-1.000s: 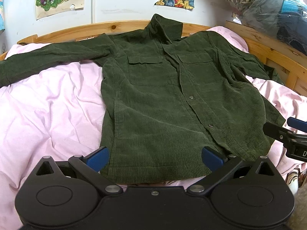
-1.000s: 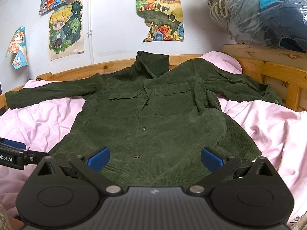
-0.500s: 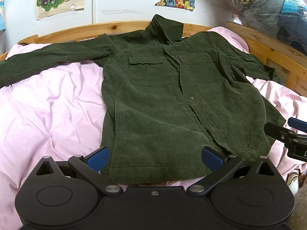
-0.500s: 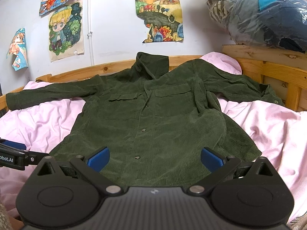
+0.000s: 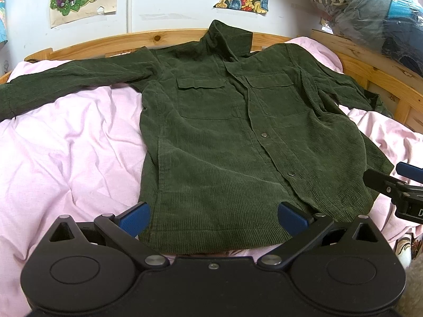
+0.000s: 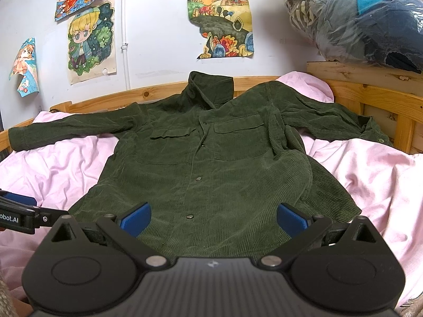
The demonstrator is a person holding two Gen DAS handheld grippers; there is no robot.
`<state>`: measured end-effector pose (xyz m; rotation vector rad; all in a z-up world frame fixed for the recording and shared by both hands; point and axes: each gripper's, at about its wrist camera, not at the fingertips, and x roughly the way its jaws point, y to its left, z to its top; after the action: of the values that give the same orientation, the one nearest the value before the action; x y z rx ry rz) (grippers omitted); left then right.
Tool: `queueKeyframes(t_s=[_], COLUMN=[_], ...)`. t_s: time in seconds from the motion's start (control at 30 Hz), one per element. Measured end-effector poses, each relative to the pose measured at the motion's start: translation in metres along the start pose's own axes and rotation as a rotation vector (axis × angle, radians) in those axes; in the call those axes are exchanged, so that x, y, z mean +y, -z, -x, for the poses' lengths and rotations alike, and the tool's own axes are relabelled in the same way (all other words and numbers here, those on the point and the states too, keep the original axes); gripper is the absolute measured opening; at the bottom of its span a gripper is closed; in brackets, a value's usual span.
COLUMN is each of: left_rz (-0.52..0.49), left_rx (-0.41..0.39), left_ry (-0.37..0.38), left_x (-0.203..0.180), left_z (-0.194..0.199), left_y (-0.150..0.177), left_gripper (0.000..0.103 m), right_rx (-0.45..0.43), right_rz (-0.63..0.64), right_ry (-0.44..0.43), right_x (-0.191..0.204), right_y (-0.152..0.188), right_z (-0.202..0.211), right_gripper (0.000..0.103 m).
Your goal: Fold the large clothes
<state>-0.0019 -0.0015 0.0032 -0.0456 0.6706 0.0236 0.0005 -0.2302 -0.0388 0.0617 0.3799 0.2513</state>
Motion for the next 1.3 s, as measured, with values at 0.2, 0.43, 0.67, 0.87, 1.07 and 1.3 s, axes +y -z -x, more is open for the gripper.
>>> queueKeyframes(t_s=[0.2,0.43,0.67,0.87,1.07,1.3], left_rz=[0.000,-0.001,0.000,-0.004,-0.003,-0.043], left_rx=[0.000,-0.001,0.000,0.002,0.044,0.051], left_ry=[0.000,0.000,0.000,-0.001,-0.029,-0.050], left_x=[0.000,0.000,0.000,0.001,0.005,0.004], left_z=[0.000,0.000,0.000,0.000,-0.010,-0.019], left_y=[0.000,0.000,0.000,0.001,-0.002,-0.037], left_gripper=[0.102,0.102,0.102,0.102,0.102,0.102], right_rx=[-0.001,0.000,-0.002,0.006,0.062,0.025], right_rz=[0.000,0.000,0.001,-0.001,-0.054,-0.189], right_ry=[0.000,-0.001,-0.001,0.004,0.026,0.108], right_x=[0.000,0.000,0.001,0.001,-0.007,-0.057], right_y=[-0.001,-0.001,-0.002,-0.001,-0.007,-0.047], right_z=[0.000,0.000,0.000,0.000,-0.007,-0.009], right_gripper=[0.103,0.103,0.103,0.103,0.103,0.103])
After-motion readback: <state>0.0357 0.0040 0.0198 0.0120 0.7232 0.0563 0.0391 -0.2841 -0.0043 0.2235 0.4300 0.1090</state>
